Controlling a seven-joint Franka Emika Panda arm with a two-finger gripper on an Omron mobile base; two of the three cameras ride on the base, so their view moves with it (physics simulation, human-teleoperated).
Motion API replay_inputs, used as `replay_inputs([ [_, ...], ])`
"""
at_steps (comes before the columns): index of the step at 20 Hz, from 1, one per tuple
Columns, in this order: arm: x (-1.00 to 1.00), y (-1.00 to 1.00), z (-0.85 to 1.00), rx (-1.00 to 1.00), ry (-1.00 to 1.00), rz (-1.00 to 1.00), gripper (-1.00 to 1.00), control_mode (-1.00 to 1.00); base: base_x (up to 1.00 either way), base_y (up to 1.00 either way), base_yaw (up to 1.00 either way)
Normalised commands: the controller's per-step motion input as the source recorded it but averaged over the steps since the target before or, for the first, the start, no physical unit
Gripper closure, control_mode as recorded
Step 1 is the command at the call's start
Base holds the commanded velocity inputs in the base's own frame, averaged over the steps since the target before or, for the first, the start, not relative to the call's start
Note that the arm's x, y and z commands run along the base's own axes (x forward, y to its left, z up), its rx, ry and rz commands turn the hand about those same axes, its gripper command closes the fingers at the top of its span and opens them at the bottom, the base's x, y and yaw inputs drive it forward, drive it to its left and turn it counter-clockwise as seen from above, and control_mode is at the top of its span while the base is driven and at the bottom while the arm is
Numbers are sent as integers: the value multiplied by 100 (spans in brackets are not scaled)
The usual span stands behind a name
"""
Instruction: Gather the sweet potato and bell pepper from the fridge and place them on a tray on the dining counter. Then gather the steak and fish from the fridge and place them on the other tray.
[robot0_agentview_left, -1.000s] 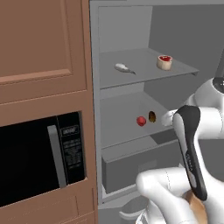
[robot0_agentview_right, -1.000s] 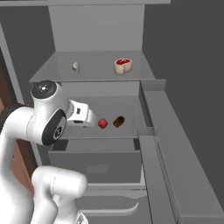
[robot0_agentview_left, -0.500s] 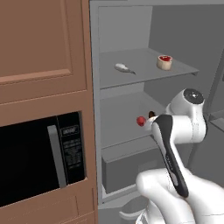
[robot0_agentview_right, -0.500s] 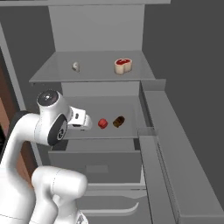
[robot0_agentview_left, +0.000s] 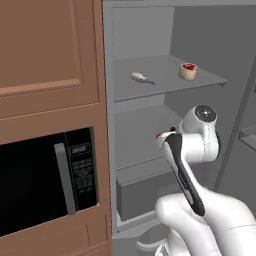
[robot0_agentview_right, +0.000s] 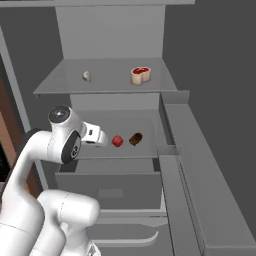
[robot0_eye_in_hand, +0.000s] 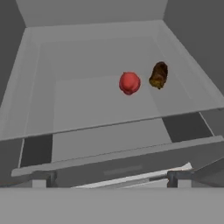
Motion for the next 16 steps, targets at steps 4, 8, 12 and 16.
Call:
replay_inputs([
  [4, 45, -3, 0, 0, 8, -9, -100, -100, 0, 0, 0],
  [8, 41, -4, -6, 1, 6, -8, -100, -100, 0, 0, 0],
  [12, 40, -12, -18, 3, 4, -6, -100, -100, 0, 0, 0],
  [16, 30, -13, -39, 3, 1, -4, -100, -100, 0, 0, 0],
])
